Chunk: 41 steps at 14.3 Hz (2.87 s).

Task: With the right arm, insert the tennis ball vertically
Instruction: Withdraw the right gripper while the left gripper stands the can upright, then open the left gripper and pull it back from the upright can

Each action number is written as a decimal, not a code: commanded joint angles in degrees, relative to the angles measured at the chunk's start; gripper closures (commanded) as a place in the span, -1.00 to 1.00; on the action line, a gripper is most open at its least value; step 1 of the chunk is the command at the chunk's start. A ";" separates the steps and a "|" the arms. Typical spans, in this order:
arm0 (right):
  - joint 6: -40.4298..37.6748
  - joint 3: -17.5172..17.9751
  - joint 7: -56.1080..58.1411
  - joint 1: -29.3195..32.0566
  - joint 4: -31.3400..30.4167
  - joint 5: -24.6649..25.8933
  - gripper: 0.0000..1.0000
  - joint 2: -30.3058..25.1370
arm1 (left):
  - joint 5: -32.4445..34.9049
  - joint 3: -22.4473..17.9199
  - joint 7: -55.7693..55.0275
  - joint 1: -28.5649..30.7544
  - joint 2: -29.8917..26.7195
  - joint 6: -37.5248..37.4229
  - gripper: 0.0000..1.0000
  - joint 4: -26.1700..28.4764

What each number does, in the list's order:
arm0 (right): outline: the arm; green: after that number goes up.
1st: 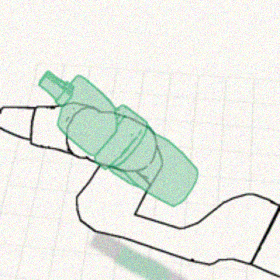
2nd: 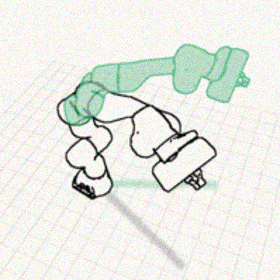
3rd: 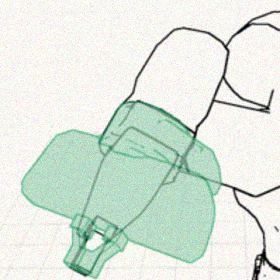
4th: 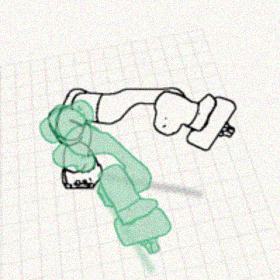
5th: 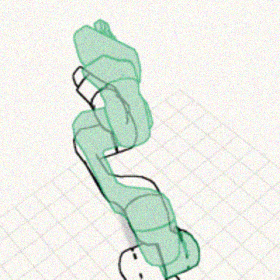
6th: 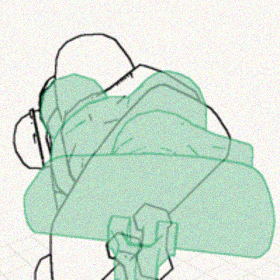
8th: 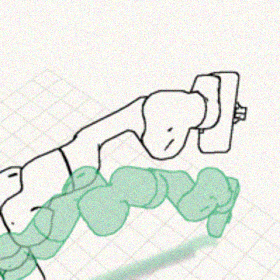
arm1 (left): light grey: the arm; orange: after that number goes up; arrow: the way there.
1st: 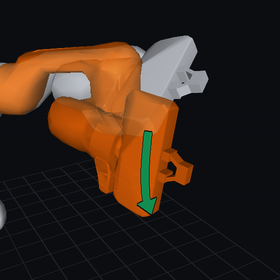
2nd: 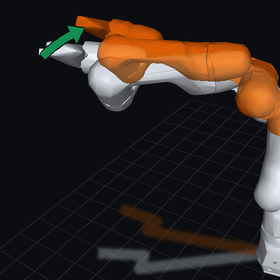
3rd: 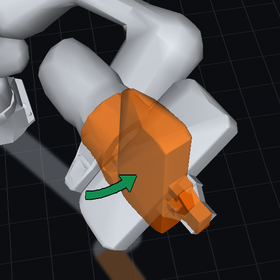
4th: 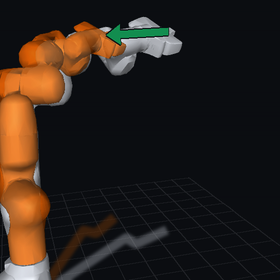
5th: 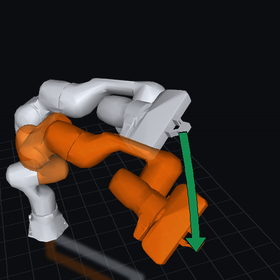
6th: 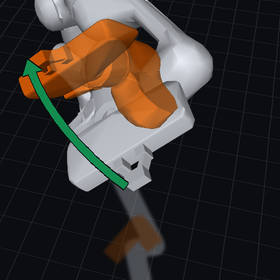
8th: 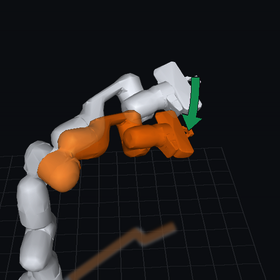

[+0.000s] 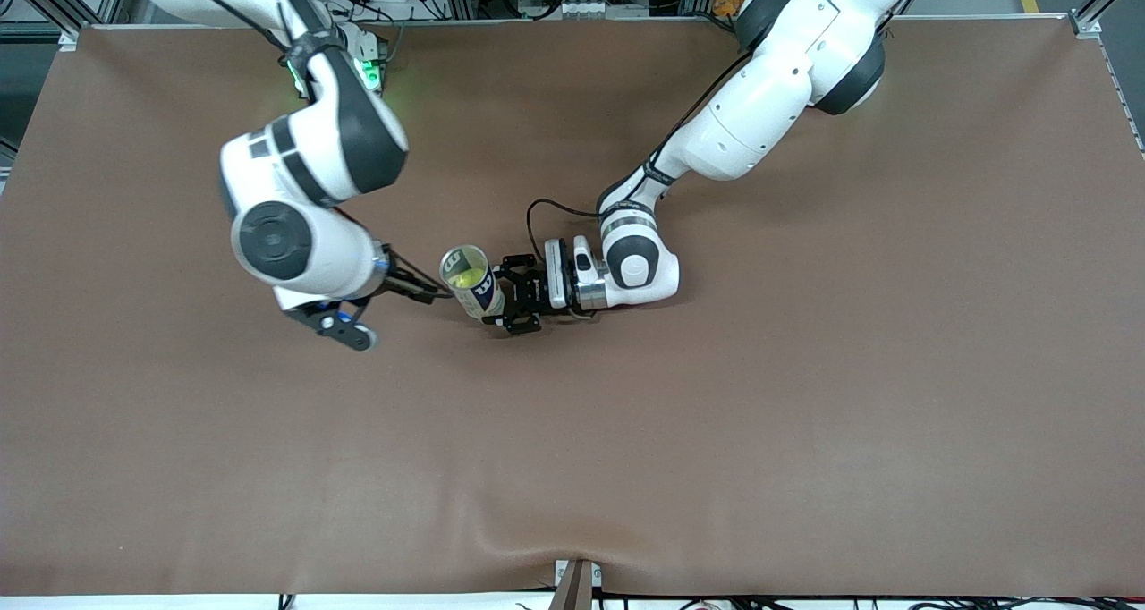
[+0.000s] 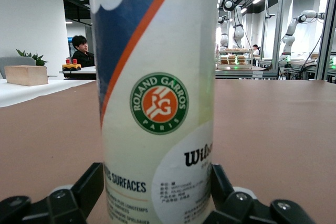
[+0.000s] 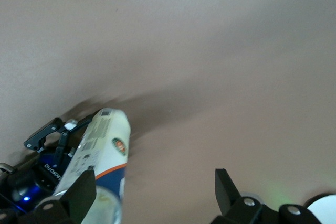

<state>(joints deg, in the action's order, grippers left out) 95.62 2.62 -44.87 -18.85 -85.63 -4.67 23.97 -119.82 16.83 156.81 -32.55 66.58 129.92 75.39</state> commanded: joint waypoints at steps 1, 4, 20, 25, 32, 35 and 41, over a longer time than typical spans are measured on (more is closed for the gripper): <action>-0.78 0.72 7.22 4.24 -1.21 -0.08 -1.00 -1.74 | -2.00 0.48 6.14 0.12 0.48 0.25 -1.00 -0.33; 0.88 0.72 17.41 8.99 -4.53 -0.08 -1.00 -2.79 | -2.00 0.57 5.35 0.73 -0.40 0.34 -1.00 0.46; 1.35 0.72 43.10 18.85 -13.62 4.46 -1.00 -22.83 | 18.97 1.36 -9.40 16.01 -19.91 -4.13 -1.00 23.75; -11.75 0.81 44.16 19.02 -2.55 7.83 -1.00 -23.35 | 35.57 1.36 -22.04 23.48 -22.01 -10.91 -1.00 22.88; -13.53 0.28 41.80 20.25 0.11 5.20 -1.00 -25.82 | 59.15 1.01 -41.65 31.75 -23.61 -19.43 -1.00 14.36; -13.88 0.54 36.44 20.08 0.20 3.79 -1.00 -25.82 | 65.57 0.92 -48.94 32.90 -23.43 -22.77 -1.00 10.49; -15.10 0.28 36.51 20.25 0.11 4.66 -1.00 -25.20 | 75.33 0.66 -66.59 35.89 -24.22 -32.43 -1.00 5.13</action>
<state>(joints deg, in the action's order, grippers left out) 81.72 2.36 -7.49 0.50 -85.77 0.07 -1.06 -47.82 17.63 96.42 3.22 43.11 100.95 82.51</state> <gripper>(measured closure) 0.000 0.000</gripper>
